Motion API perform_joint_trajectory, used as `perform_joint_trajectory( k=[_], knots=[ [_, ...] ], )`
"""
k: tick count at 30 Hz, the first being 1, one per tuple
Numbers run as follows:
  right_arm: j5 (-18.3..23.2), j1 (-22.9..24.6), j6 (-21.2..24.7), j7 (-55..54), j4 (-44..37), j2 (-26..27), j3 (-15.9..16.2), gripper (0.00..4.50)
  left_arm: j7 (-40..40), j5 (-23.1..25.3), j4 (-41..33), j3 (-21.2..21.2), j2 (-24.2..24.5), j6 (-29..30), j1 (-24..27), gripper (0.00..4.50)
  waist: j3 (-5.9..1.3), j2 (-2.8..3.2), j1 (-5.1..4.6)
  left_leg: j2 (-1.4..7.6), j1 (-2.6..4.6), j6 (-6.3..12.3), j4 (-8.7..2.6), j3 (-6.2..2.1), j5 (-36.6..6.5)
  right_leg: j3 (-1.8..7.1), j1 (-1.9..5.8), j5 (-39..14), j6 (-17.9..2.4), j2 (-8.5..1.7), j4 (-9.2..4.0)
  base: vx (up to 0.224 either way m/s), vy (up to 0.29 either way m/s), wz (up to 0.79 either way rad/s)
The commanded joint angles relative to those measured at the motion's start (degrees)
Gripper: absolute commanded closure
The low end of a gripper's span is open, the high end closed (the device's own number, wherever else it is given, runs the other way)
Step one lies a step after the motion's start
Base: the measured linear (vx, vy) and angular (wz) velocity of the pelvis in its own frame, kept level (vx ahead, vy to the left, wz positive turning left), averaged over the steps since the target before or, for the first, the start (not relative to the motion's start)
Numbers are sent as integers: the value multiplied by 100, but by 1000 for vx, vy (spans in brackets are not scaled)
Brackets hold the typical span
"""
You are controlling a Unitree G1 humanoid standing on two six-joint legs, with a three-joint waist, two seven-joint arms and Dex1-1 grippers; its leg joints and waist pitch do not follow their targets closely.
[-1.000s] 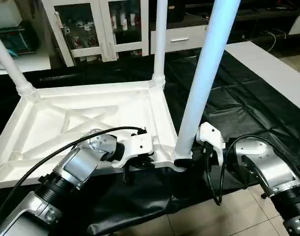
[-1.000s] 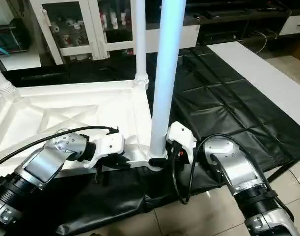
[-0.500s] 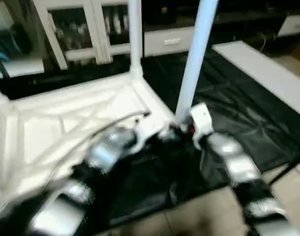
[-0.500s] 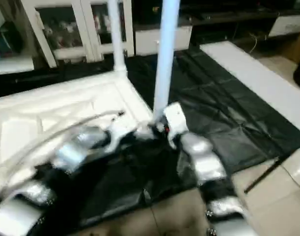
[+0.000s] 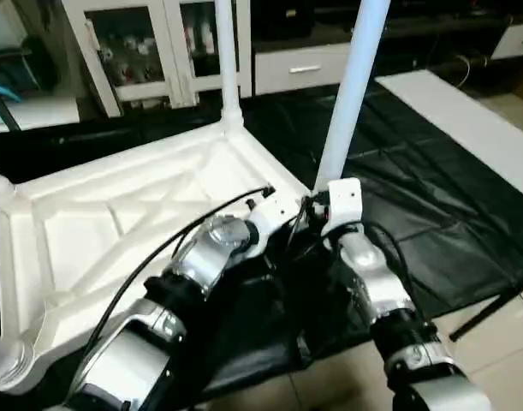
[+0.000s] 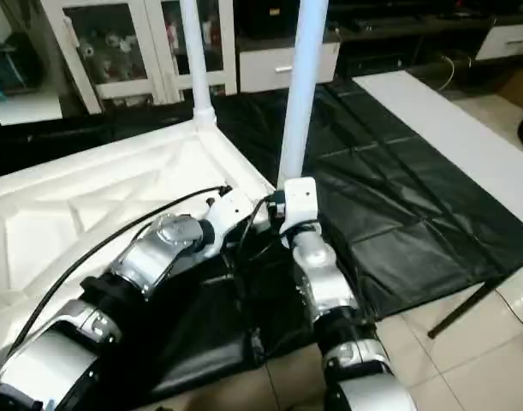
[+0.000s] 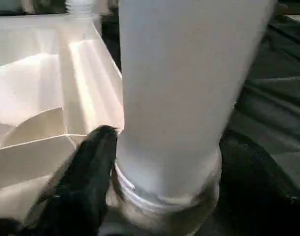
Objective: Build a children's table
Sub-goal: Rotate leg to tighten
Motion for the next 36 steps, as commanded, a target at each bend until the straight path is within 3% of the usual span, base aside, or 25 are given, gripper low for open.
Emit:
perform_joint_trajectory(
  k=[1,2,4,6,11,13,16,21,25,30,35,36],
  knots=[
    [147,0,-113,366,-404,-55,89,107,177,274,158,9,270,94,135,450,-394,-39,14,170,23,340,-432,-107,-1403,213,302,-1546,-1069,-234,-370,0,0,0],
    [180,22,-26,513,-506,-120,99,87,104,276,120,-6,298,77,168,450,-387,-34,-10,166,-7,333,-446,-125,-1410,201,332,-1602,-1040,-230,-362,0,0,0],
    [308,61,235,920,-725,-307,97,71,-65,273,18,-45,374,41,252,450,-380,-43,-31,174,13,322,-449,-130,-1568,197,316,-1878,-935,-228,-407,0,0,0],
    [371,81,442,1250,-864,-483,86,60,-178,252,-68,-66,434,28,316,450,-380,-21,-39,171,50,323,-436,-117,-1583,214,301,-1836,-1047,-222,-409,0,0,0],
    [384,76,912,2037,-968,-1065,171,25,-628,197,-343,-180,641,-40,493,450,-400,-16,-42,181,40,380,-409,-108,-1409,217,309,-1502,-1217,-220,-376,0,0,0],
    [526,149,1095,2792,-1121,-1431,271,6,-1122,110,-639,-335,831,-41,626,450,-403,12,-27,190,47,404,-409,-107,-1396,218,307,-1429,-1253,-219,-362,0,0,0],
    [929,392,1298,4182,-1648,-1962,554,6,-1919,-1,-1058,-607,1125,-61,801,450,-395,-4,29,210,47,471,-411,-102,-1352,229,318,-1226,-1338,-213,-335,0,0,0],
    [1056,514,1362,5037,-1964,-2350,736,6,-2685,-89,-1567,-867,1419,54,975,450,-374,-8,82,238,75,424,-432,-95,-1433,244,297,-1337,-1359,-228,-332,0,0,0],
    [1025,350,1354,5420,-1806,-2456,804,6,-2792,-95,-1817,-894,1471,186,1046,450,-358,-5,174,240,169,225,-437,-69,-1718,264,216,-1887,-1247,-224,-399,0,0,0],
    [704,105,1181,5482,-1393,-2444,1036,6,-2874,-65,-1948,-903,1509,275,1077,450,-360,-2,170,223,117,120,-453,-93,-1706,251,243,-1997,-1119,-227,-401,0,0,0],
    [461,-89,1075,5652,-1041,-2443,1220,6,-2915,-25,-2021,-888,1542,346,1093,450,-382,-9,165,220,87,162,-443,-98,-1540,247,270,-1789,-1178,-232,-369,0,0,0],
    [444,-106,1067,5706,-1004,-2456,1249,6,-2907,-25,-2020,-885,1546,348,1094,450,-386,-38,162,217,84,198,-434,-91,-1485,247,273,-1708,-1205,-227,-362,0,0,0]
  ],
)
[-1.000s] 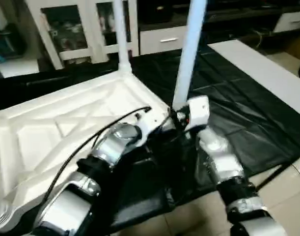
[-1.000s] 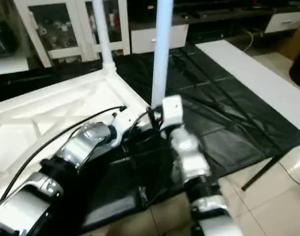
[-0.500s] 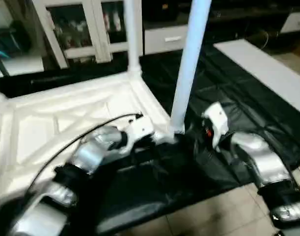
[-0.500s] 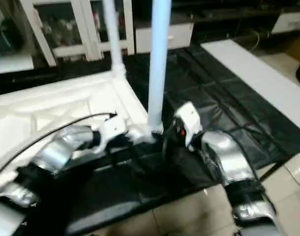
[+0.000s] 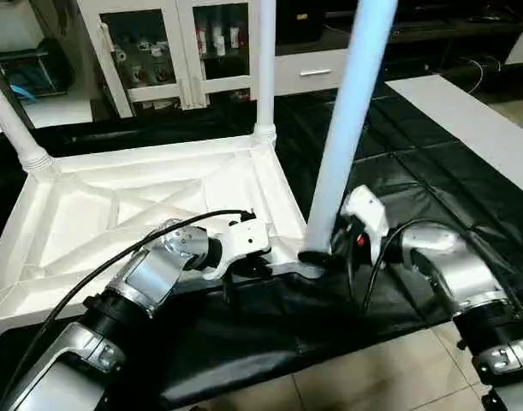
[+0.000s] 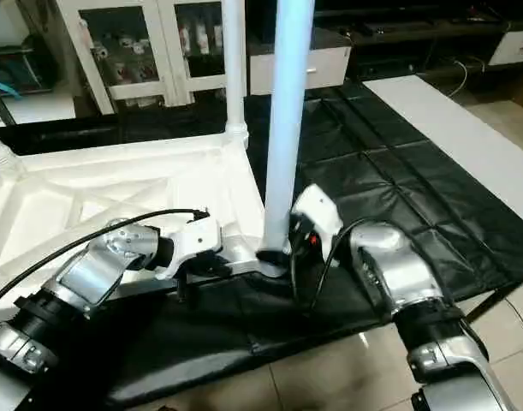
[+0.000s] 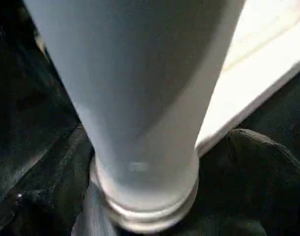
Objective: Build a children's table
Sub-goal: Rotate leg to tighten
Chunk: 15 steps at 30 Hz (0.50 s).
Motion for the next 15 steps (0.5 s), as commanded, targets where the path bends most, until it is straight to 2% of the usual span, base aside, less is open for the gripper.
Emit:
perform_joint_trajectory(
  k=[1,4,6,9,12,15],
  knots=[
    [-109,-165,-93,141,69,-64,80,6,-180,200,110,-367,62,103,188,450,-371,-45,-4,211,57,236,-413,-102,-1444,238,255,-1667,-1254,-238,-353,0,0,0],
    [-132,-226,-145,189,201,-66,88,6,-145,209,91,-359,68,126,197,450,-376,-57,5,219,55,281,-406,-101,-1323,242,261,-1537,-1302,-238,-332,0,0,0],
    [-114,-268,-164,153,260,-27,35,39,-139,213,71,-353,67,139,208,450,-378,-63,4,219,51,305,-402,-97,-1288,243,263,-1520,-1309,-242,-329,0,0,0],
    [-91,-343,-233,177,382,43,-27,50,-138,220,52,-352,56,162,217,450,-371,-62,-8,212,50,311,-403,-95,-1366,236,259,-1678,-1281,-240,-350,0,0,0],
    [-86,-360,-285,251,426,69,-48,86,-143,225,50,-354,47,168,224,450,-357,-62,-17,214,56,268,-413,-102,-1502,234,252,-1926,-1217,-244,-378,0,0,0],
    [-57,-344,-335,301,423,94,-84,117,-145,235,44,-361,51,173,233,450,-362,-64,-21,216,57,255,-414,-106,-1499,235,247,-1927,-1180,-242,-381,0,0,0]
  ],
)
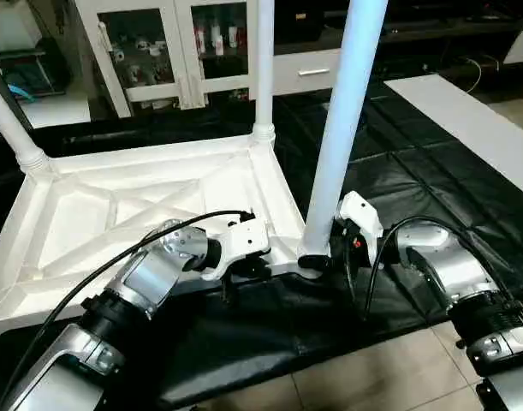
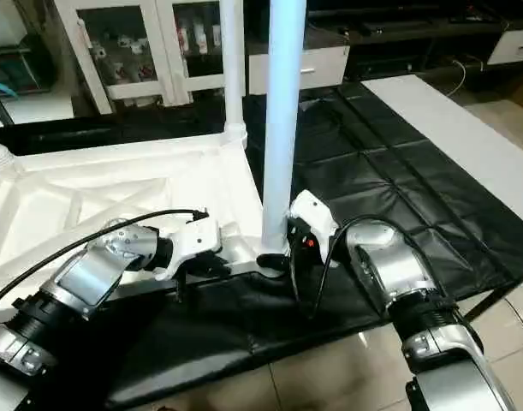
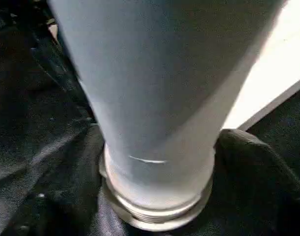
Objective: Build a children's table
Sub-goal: Rotate leg to tighten
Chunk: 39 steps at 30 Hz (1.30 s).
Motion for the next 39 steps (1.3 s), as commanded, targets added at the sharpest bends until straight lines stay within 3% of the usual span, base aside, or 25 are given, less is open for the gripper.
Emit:
perform_joint_trajectory(
  k=[1,7,11,16,19,20,23,24,26,27,29,30,34,38,39],
  knots=[
    [48,-121,-85,-17,2,13,-128,124,-183,191,135,-373,41,99,196,450,-360,-58,-3,215,59,257,-414,-105,-1494,236,247,-1914,-1186,-241,-380,0,0,0],
    [92,-38,-117,-10,23,80,-189,169,-172,200,124,-377,46,132,211,450,-360,-55,-4,214,59,270,-415,-103,-1502,234,246,-1907,-1204,-237,-376,0,0,0],
    [109,-8,-157,-801,269,400,-488,177,133,149,307,-187,-141,174,160,450,-347,-53,-32,204,50,210,-426,-110,-1597,229,243,-2076,-1156,-243,-401,0,0,0],
    [-45,-77,-327,-2575,701,991,-907,178,1030,-81,1046,366,-780,291,-129,450,-318,-31,-124,166,100,6,-436,-148,-2102,178,182,-2874,-865,-243,-513,0,0,0],
    [-177,-132,-413,-3312,870,1188,-1009,180,1440,-96,1394,540,-995,312,-296,450,-321,-39,-201,157,112,-3,-435,-171,-2321,143,150,-3097,-721,-235,-561,0,0,0],
    [-223,-158,-444,-3654,936,1284,-1079,180,1630,-97,1521,619,-1076,332,-367,450,-315,-43,-231,145,80,21,-443,-177,-2348,133,167,-3112,-690,-233,-565,0,0,0],
    [-337,-212,-498,-4336,1076,1502,-1202,180,2047,-38,1788,747,-1223,343,-529,450,-326,-44,-246,142,95,55,-432,-162,-2314,144,127,-3013,-713,-237,-579,0,0,0],
    [-474,-285,-669,-5308,1282,1878,-1327,180,2598,93,2228,914,-1415,241,-792,450,-334,-49,-273,127,66,70,-430,-153,-2210,150,132,-2951,-725,-242,-578,0,0,0],
    [-516,-301,-737,-5711,1331,2042,-1365,180,2810,114,2373,998,-1490,184,-881,450,-348,-52,-271,129,82,67,-427,-160,-2167,152,132,-2912,-748,-252,-572,0,0,0],
    [-559,-303,-824,-6077,1346,2171,-1401,180,2922,123,2459,1040,-1533,143,-940,450,-348,-50,-273,127,56,107,-430,-153,-2086,152,147,-2797,-774,-244,-561,0,0,0],
    [-663,-328,-932,-6830,1416,2496,-1388,180,3121,104,2632,1095,-1620,28,-1039,450,-364,-22,-252,136,59,119,-431,-145,-1945,175,130,-2544,-850,-256,-540,0,0,0],
    [-676,-325,-954,-6916,1428,2588,-1363,180,3136,100,2647,1098,-1634,12,-1045,450,-379,-28,-239,147,48,113,-444,-141,-1848,181,160,-2221,-939,-239,-488,0,0,0],
    [-805,-313,-1045,-7020,1414,2829,-1183,180,3100,102,2624,1061,-1639,8,-1019,450,-383,-25,-209,158,38,194,-447,-118,-1733,198,188,-1792,-1063,-240,-432,0,0,0],
    [-769,-329,-1242,-6801,1433,2943,-1193,180,3051,117,2645,1033,-1584,-56,-1002,450,-369,-68,-183,153,29,274,-445,-97,-1630,208,203,-1794,-1077,-249,-435,0,0,0],
    [-826,-326,-1283,-6812,1415,2899,-1157,145,3017,127,2661,1038,-1562,-96,-997,450,-366,-56,-166,153,31,281,-447,-102,-1628,209,210,-1896,-1050,-261,-441,0,0,0]
  ],
)
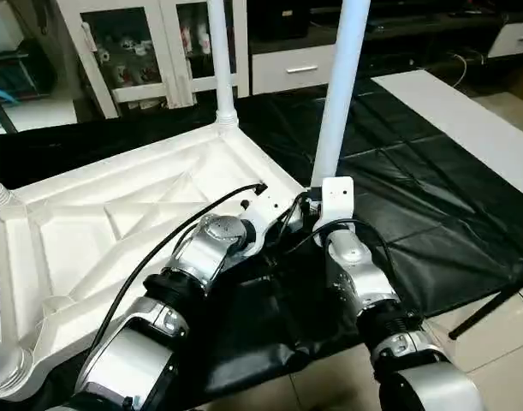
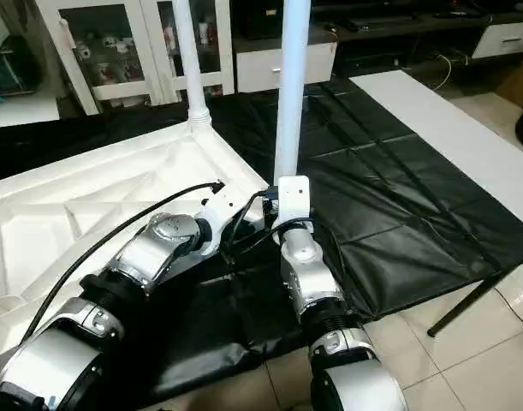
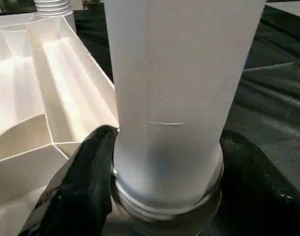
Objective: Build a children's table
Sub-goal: Rotate leg to tighten
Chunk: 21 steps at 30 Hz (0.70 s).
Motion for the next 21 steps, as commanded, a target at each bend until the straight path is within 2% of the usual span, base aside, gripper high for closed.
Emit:
perform_joint_trajectory(
  k=[1,4,5,6,7,8,9,10,11,13,15,18,19,20,21],
  knots=[
    [-265,-34,-188,63,-95,111,227,145,380,178,220,79,153,-12,35,450,-359,-52,10,171,57,265,-434,-94,-1604,223,239,-1954,-1026,-237,-434,0,0,0],
    [-241,74,-156,268,-389,-16,268,108,217,186,107,37,223,-23,106,450,-356,-48,18,176,45,248,-441,-100,-1595,221,249,-1972,-988,-233,-431,0,0,0],
    [-190,125,-90,402,-538,-71,267,101,129,177,24,18,260,-11,149,450,-352,-8,24,174,43,230,-447,-108,-1608,219,248,-1972,-982,-233,-425,0,0,0],
    [-118,198,68,646,-758,-169,289,84,-15,167,-106,-23,313,17,211,450,-345,-45,-21,180,1,230,-470,-128,-1662,207,299,-1996,-905,-221,-422,0,0,0],
    [-118,198,68,646,-758,-169,289,84,-15,167,-106,-23,313,17,211,450,-345,-45,-21,180,1,230,-470,-128,-1662,207,299,-1996,-905,-221,-422,0,0,0],
    [-68,303,380,1146,-1057,-427,389,77,-439,170,-366,-197,460,-85,364,450,-355,-9,-42,190,38,251,-464,-133,-1709,210,285,-1893,-967,-209,-429,0,0,0],
    [-197,377,602,1531,-1230,-742,566,72,-854,180,-574,-384,613,-121,513,450,-366,-20,-36,202,27,301,-451,-122,-1587,226,292,-1675,-1055,-218,-395,0,0,0],
    [-169,431,670,1726,-1357,-884,581,65,-1031,187,-656,-466,694,-140,583,450,-365,21,-22,207,59,302,-441,-109,-1567,234,264,-1601,-1107,-215,-393,0,0,0],
    [-136,466,703,1841,-1443,-964,576,65,-1125,192,-699,-511,741,-149,622,450,-367,3,-21,201,64,328,-423,-80,-1559,248,253,-1485,-1196,-213,-386,0,0,0],
    [-73,513,796,2033,-1571,-1064,562,65,-1202,193,-742,-547,790,-139,663,450,-372,4,-11,195,41,330,-423,-84,-1466,247,277,-1399,-1234,-213,-361,0,0,0],
    [178,662,1000,2875,-2039,-1504,590,65,-1563,185,-922,-707,1002,-210,796,450,-372,-5,33,209,48,339,-426,-92,-1379,246,298,-1302,-1253,-213,-350,0,0,0],
    [453,751,1164,3615,-2326,-1794,656,65,-1830,157,-1100,-791,1131,-161,879,450,-374,10,58,227,60,373,-427,-88,-1344,256,294,-1135,-1314,-209,-324,0,0,0],
    [615,808,1263,4113,-2474,-1982,732,65,-2001,140,-1209,-842,1204,-141,920,450,-370,71,64,222,73,356,-431,-89,-1403,250,292,-1140,-1337,-200,-320,0,0,0],
    [747,874,1313,4589,-2628,-2182,834,65,-2184,121,-1339,-892,1284,-108,969,450,-366,24,86,239,76,372,-431,-90,-1481,251,320,-1091,-1353,-199,-321,0,0,0],
    [904,989,1369,5351,-2833,-2525,1025,65,-2435,95,-1502,-969,1388,-37,1023,450,-347,25,101,234,71,388,-436,-77,-1566,257,314,-1218,-1359,-210,-335,0,0,0]
  ],
)
